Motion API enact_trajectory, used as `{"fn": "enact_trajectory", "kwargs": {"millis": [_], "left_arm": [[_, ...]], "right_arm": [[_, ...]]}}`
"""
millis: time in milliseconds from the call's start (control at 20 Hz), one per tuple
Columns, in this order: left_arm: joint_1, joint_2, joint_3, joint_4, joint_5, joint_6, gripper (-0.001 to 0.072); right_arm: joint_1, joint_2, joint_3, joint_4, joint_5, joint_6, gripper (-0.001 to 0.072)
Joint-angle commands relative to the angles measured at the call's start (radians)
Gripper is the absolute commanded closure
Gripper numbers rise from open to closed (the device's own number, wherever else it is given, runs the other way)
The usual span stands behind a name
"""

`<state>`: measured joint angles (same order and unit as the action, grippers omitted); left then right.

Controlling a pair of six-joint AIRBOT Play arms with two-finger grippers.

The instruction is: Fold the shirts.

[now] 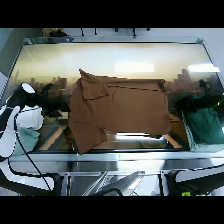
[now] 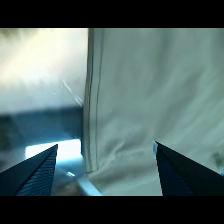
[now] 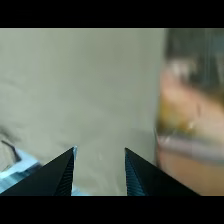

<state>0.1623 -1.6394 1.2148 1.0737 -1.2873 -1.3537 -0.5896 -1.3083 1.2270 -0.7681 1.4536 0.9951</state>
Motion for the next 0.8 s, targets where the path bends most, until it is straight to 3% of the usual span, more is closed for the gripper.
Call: {"fn": "enact_trajectory", "kwargs": {"millis": [0,200,250,350,400,750], "left_arm": [[0.003,-0.002,-0.172,-0.179,0.080,0.118,0.0046],[0.002,-0.067,-0.167,-0.185,0.056,0.124,0.0047],[0.000,-0.066,-0.153,-0.185,0.055,0.126,0.0160],[-0.001,-0.065,-0.105,-0.185,0.031,0.135,0.0587],[-0.001,-0.065,-0.082,-0.185,0.020,0.135,0.0696],[-0.003,-0.066,-0.014,-0.185,-0.003,0.134,0.0695]], "right_arm": [[-0.042,0.086,-0.213,-0.026,-0.028,-0.024,0.0361],[-0.052,0.091,-0.331,-0.022,-0.083,-0.061,0.0360],[-0.042,0.089,-0.349,-0.023,-0.101,-0.068,0.0360],[-0.015,0.072,-0.372,-0.023,-0.130,-0.083,0.0360],[-0.002,0.060,-0.374,-0.023,-0.139,-0.083,0.0360],[0.092,0.016,-0.360,-0.003,-0.111,-0.082,0.0361]]}}
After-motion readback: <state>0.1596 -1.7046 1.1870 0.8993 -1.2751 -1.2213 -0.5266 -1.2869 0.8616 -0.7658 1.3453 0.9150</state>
